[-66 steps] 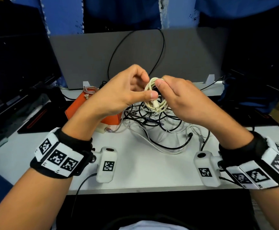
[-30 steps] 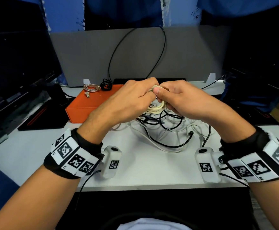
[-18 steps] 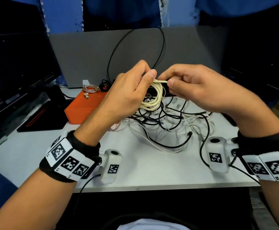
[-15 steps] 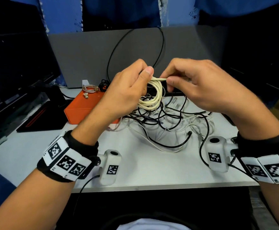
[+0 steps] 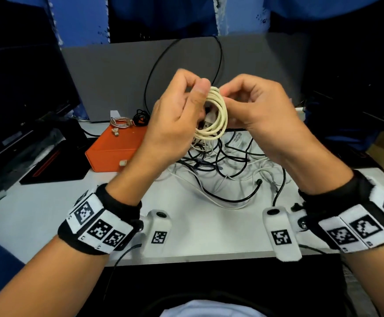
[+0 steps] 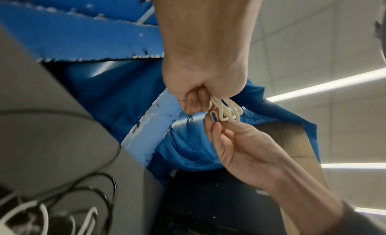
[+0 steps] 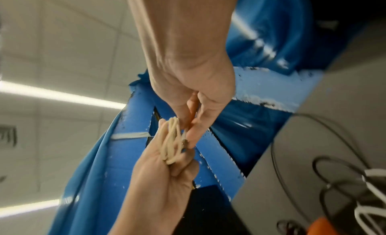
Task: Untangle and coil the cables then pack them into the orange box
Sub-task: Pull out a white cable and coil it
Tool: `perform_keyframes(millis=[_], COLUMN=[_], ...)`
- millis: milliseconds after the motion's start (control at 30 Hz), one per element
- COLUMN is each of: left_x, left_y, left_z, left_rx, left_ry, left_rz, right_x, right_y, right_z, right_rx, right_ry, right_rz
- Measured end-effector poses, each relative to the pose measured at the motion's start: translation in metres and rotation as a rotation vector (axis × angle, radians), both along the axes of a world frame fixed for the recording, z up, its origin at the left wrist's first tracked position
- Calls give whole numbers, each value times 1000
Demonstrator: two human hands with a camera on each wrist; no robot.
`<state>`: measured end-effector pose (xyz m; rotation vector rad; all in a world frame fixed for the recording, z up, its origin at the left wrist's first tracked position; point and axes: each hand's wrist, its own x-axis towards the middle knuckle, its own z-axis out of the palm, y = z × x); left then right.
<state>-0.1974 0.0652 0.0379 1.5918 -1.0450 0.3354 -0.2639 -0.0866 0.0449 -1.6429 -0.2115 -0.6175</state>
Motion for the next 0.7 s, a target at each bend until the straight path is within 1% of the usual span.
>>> perform_keyframes(millis=[67,200,333,400,467,533,633,700], left_x=[-1,-5,1,2,2,2,3,2], left_y=[4,11,13,14,16,18,17,16], left_z=[0,3,4,3,2,3,6,8], left_rx=[66,120,161,170,141,115,118,107], left_ry=[-115,-207,-216,-211,-209,-238,-305,-363], left_rz=[103,133,137,135,100,82,148,231], right_x=[2,6,10,11,9,4,0,0], right_y=[4,7,13,16,16,16,16,14], right_z=[-3,-8,-11,-12,-12,-10,-7,-5], right_rx=[179,378,524,585,621,596,486,525], right_ry=[83,197,182,199,243,292,328,353], right_rz=[119,265,258,289,371,477,540,567])
